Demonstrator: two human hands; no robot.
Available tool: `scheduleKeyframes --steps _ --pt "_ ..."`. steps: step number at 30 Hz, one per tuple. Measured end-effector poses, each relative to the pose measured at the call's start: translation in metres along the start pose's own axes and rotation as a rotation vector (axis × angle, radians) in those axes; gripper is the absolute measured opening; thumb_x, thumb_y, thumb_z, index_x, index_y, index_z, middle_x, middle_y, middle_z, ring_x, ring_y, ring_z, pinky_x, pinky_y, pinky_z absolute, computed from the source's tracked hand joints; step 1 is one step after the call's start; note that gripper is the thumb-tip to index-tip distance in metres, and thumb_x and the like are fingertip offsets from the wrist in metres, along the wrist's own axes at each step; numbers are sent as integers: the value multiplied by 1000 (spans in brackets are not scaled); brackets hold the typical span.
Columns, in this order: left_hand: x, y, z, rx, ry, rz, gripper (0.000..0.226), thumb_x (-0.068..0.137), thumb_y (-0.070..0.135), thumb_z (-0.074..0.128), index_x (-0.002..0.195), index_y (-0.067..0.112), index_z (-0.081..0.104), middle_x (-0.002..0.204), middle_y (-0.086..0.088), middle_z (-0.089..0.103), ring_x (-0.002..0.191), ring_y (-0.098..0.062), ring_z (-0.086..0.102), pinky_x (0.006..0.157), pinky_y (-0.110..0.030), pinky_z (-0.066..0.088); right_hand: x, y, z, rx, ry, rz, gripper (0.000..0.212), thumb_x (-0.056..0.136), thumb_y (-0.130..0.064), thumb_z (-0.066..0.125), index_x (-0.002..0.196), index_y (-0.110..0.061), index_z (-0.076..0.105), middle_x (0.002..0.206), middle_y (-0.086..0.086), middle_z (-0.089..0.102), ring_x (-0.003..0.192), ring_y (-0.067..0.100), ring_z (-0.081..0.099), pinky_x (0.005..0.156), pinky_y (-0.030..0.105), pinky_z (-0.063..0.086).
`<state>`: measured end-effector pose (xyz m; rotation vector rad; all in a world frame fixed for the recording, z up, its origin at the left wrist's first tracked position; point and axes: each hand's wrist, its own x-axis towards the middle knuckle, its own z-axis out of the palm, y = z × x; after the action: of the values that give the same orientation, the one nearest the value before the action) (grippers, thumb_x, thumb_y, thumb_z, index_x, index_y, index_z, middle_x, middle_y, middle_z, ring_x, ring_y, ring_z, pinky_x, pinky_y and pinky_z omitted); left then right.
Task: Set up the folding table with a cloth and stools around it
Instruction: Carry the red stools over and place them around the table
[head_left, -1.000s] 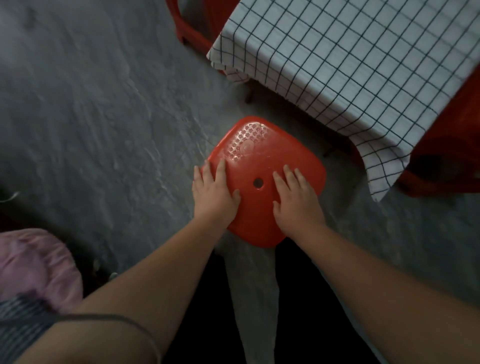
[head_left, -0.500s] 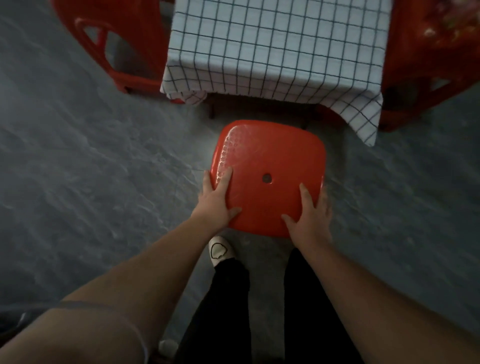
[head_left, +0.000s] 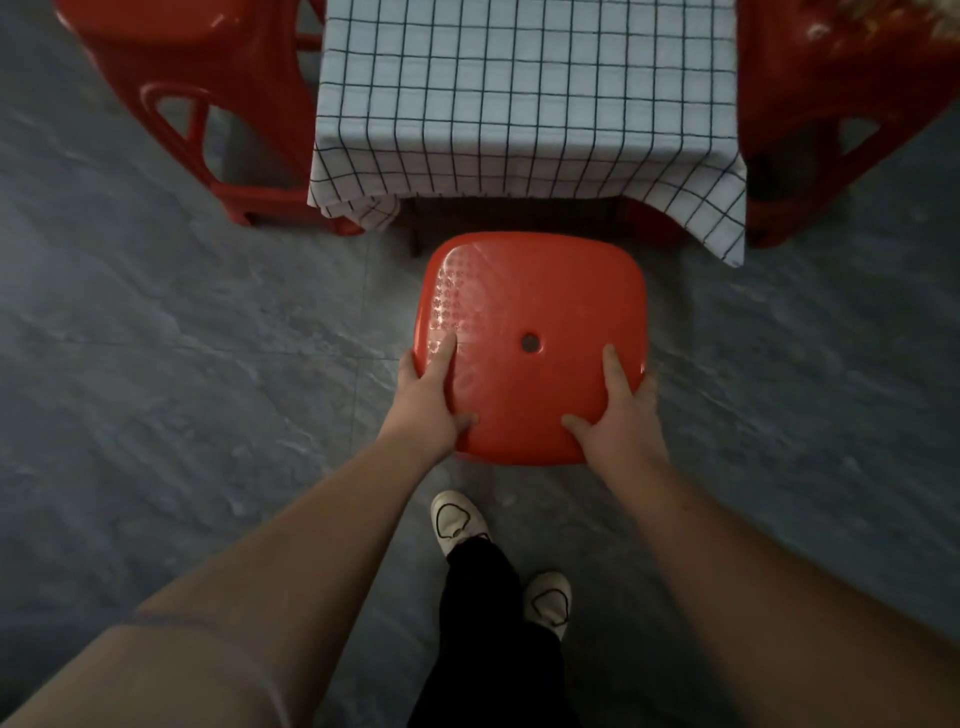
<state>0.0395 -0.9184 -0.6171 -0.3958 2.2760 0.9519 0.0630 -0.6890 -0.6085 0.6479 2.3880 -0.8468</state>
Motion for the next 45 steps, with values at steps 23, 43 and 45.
scheduleKeyframes --steps 23,43,45 --pt "-85 -52 23 103 -23 -58 111 81 21 82 154 53 5 161 0 8 141 -30 36 107 -46 43 -90 40 42 -22 -18 29 104 85 -34 78 156 -48 3 164 8 1 148 33 25 117 53 32" --pt "-149 -109 57 109 -54 -111 115 81 17 81 148 61 -2 165 5 -7 146 -29 29 115 -48 35 -158 82 80 20 -14 51 106 84 -30 79 154 -52 3 164 3 -3 150 31 22 117 55 31" --pt "-155 -112 60 119 -54 -111 114 81 17 80 148 60 -2 165 3 -9 148 -30 26 116 -46 33 -164 87 82 21 -18 44 106 84 -30 79 155 -50 3 163 6 -2 149 30 23 118 53 31"
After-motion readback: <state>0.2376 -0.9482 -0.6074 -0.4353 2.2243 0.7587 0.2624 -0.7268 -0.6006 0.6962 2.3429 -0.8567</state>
